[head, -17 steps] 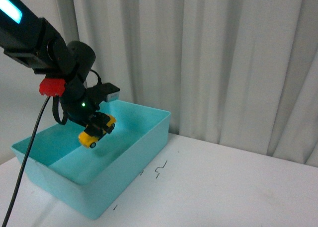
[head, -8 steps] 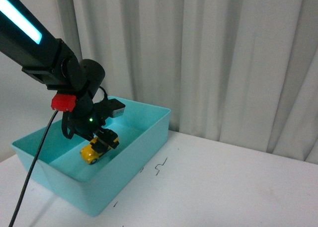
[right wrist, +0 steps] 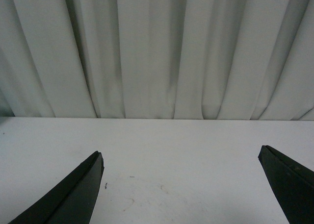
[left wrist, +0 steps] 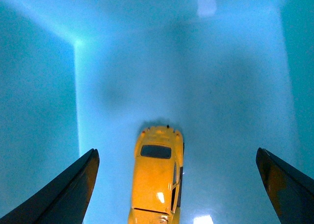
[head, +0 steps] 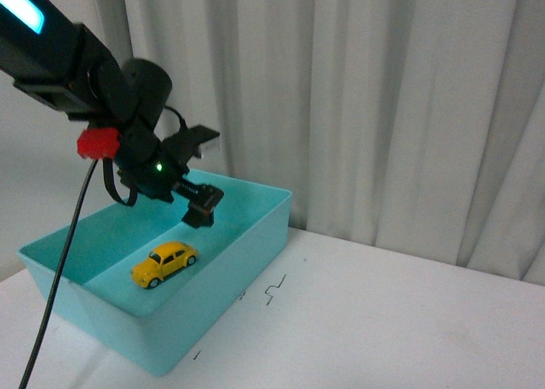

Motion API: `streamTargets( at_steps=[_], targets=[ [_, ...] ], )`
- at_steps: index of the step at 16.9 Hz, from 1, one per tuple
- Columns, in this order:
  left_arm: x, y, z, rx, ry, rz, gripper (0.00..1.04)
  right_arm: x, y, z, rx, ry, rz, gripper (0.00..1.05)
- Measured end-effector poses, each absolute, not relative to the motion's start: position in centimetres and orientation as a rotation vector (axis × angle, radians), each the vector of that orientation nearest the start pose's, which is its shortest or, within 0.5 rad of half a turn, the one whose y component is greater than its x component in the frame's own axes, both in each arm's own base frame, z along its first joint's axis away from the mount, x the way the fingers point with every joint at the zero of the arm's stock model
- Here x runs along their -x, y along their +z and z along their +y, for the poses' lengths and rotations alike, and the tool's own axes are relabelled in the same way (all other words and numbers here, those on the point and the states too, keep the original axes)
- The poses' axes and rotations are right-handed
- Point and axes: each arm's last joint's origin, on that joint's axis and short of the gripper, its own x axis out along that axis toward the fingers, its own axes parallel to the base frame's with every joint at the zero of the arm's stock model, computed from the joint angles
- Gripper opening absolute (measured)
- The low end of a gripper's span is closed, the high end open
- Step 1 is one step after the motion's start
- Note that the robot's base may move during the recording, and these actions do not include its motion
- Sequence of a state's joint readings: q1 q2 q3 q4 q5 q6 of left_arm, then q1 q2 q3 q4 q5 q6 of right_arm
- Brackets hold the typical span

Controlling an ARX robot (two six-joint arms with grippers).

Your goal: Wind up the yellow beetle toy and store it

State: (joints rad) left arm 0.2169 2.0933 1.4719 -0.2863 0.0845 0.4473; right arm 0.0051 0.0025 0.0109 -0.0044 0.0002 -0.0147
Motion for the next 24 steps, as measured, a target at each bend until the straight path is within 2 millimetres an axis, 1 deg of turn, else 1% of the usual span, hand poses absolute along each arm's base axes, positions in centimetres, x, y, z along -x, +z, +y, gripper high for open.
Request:
streamTargets(
  at_steps=[3, 5, 6, 7, 9, 10, 11, 12, 13, 14, 15, 17, 19, 21, 24],
  targets=[
    [-42.1, 20.9, 8.9, -0.273, -0.111, 0.750, 0.98, -9.7, 16.7, 0.0, 0.015, 0.005, -0.004, 0.98],
    [-40.1, 24.0, 8.3, -0.264, -0.143, 0.652, 0.98, -9.7, 16.7, 0.0, 0.015, 0.005, -0.004, 0.98],
    [-38.9, 25.3, 7.8, -0.267, -0.091, 0.457, 0.93, -9.7, 16.7, 0.0, 0.015, 0.005, -0.004, 0.98],
    [-36.3, 26.0, 6.7, -0.201, -0.019, 0.248, 0.80, -9.7, 16.7, 0.0, 0.015, 0.005, -0.004, 0.98],
    [-31.9, 25.8, 4.8, -0.093, -0.005, 0.028, 0.60, -9.7, 16.7, 0.0, 0.015, 0.005, -0.004, 0.98],
    [-30.7, 25.4, 4.3, -0.072, -0.002, -0.017, 0.53, -9.7, 16.7, 0.0, 0.015, 0.005, -0.004, 0.98],
    [-29.4, 24.5, 3.7, -0.052, -0.007, -0.036, 0.44, -9.7, 16.7, 0.0, 0.015, 0.005, -0.004, 0.98],
    [-28.0, 23.0, 3.1, -0.032, -0.010, -0.018, 0.33, -9.7, 16.7, 0.0, 0.015, 0.005, -0.004, 0.98],
    [-27.0, 22.0, 2.9, -0.024, -0.008, 0.005, 0.26, -9.7, 16.7, 0.0, 0.015, 0.005, -0.004, 0.98],
    [-23.7, 20.5, 2.1, -0.007, 0.006, 0.005, 0.02, -9.7, 16.7, 0.0, 0.015, 0.005, -0.004, 0.98],
    [-22.6, 20.3, 1.7, -0.006, -0.002, -0.006, 0.02, -9.7, 16.7, 0.0, 0.015, 0.005, -0.004, 0.98],
    [-20.5, 19.0, 1.2, -0.004, -0.004, 0.016, 0.02, -9.7, 16.7, 0.0, 0.015, 0.005, -0.004, 0.98],
    [-18.8, 18.5, 0.1, -0.004, -0.001, 0.007, 0.02, -9.7, 16.7, 0.1, 0.015, 0.006, -0.004, 0.98],
    [-17.3, 17.9, -0.1, -0.004, -0.005, 0.012, 0.02, -9.7, 16.7, 0.0, 0.015, 0.005, -0.004, 0.98],
    [-15.5, 17.4, 0.0, -0.004, -0.002, 0.012, 0.02, -9.7, 16.7, 0.0, 0.015, 0.005, -0.004, 0.98]
  ],
)
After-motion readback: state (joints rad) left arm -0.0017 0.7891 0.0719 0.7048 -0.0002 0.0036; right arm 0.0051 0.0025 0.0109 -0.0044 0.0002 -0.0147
